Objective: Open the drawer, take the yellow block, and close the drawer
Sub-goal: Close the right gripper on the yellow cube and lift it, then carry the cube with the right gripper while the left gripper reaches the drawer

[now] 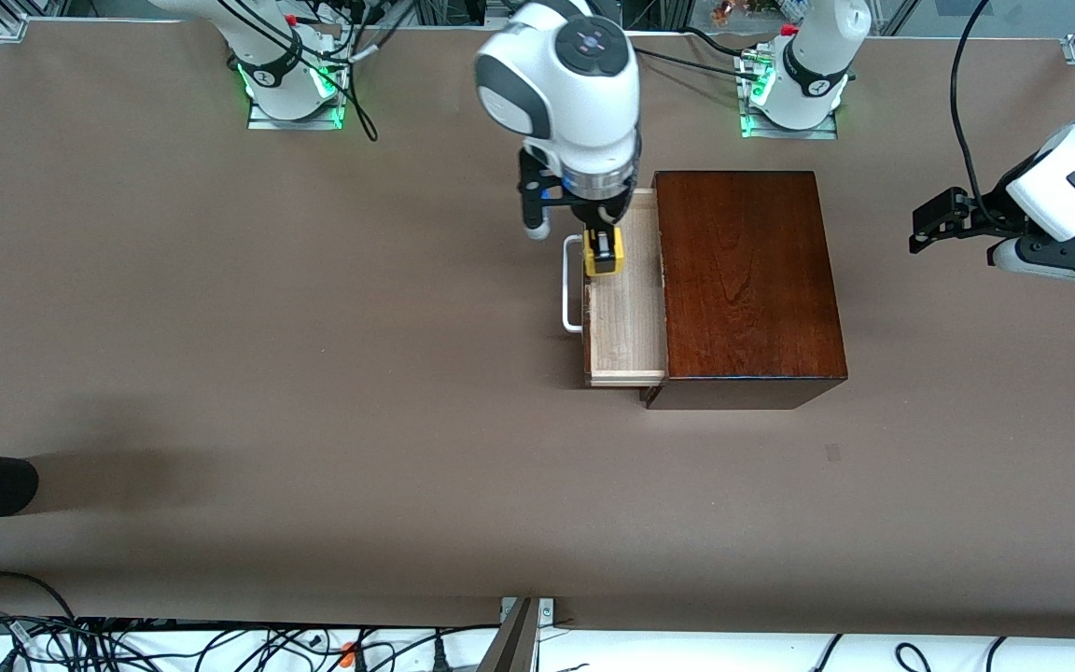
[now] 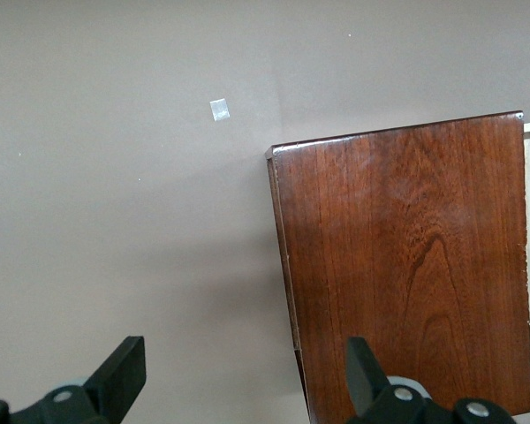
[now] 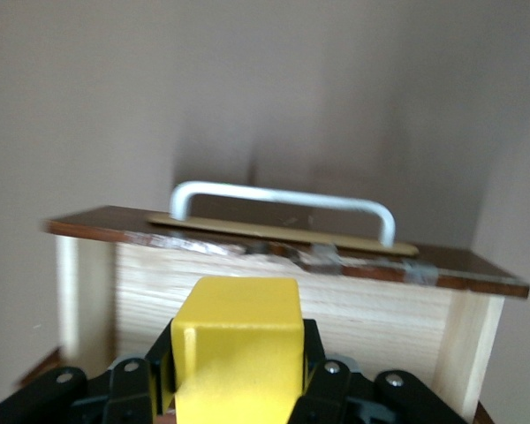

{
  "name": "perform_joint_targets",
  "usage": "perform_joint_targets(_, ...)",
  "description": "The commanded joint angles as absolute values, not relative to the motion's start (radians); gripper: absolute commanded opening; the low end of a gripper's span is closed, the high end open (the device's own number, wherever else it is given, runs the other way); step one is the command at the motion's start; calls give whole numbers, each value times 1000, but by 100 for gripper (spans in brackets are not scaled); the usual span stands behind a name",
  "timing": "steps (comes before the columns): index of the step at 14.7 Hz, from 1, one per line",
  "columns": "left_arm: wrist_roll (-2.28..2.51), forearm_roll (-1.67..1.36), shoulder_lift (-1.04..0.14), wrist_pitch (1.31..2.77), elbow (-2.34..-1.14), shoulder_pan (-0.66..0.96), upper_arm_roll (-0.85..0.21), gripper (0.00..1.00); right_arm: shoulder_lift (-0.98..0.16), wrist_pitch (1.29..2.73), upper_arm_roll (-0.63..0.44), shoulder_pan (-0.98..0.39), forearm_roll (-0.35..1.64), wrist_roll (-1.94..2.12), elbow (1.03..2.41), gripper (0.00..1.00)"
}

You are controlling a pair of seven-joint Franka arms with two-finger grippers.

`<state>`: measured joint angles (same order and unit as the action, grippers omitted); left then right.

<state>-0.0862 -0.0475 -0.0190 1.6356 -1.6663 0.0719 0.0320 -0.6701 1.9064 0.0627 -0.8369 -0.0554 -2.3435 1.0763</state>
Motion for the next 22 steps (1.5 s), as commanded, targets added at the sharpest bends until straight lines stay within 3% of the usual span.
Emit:
perform_joint_targets(1, -93, -51, -49, 1617, -1631, 69, 32, 100, -617, 1806, 71, -740, 3, -2083, 1088, 0)
perform_joint_targets(5, -162, -60, -46, 1484, -1614, 80, 29, 100, -566, 1640, 68, -528, 110, -1578, 1101, 0)
perform_joint_targets(8, -248, -118, -57, 1473, -1611, 138, -14, 100, -514, 1605, 63, -382, 117, -1212, 1172, 0)
perform_joint_targets(10, -261, -135, -99, 1482, -1599, 187, -52, 100, -488, 1603, 13, -319, 115, -949, 1225, 0)
perform_joint_targets(13, -334, -195, -243, 1497, -1450, 280, -89, 100, -506, 1618, -113, -270, 117, -564, 1244, 0)
perform_joint_targets(17, -464, -209, -351, 1647, -1385, 380, -109, 100, -583, 1718, -121, -88, 120, -188, 1244, 0)
perform_joint_targets(22, -719, -198, -469, 1873, -1388, 556, -123, 100, -728, 1925, -121, -23, 146, 90, 1244, 0)
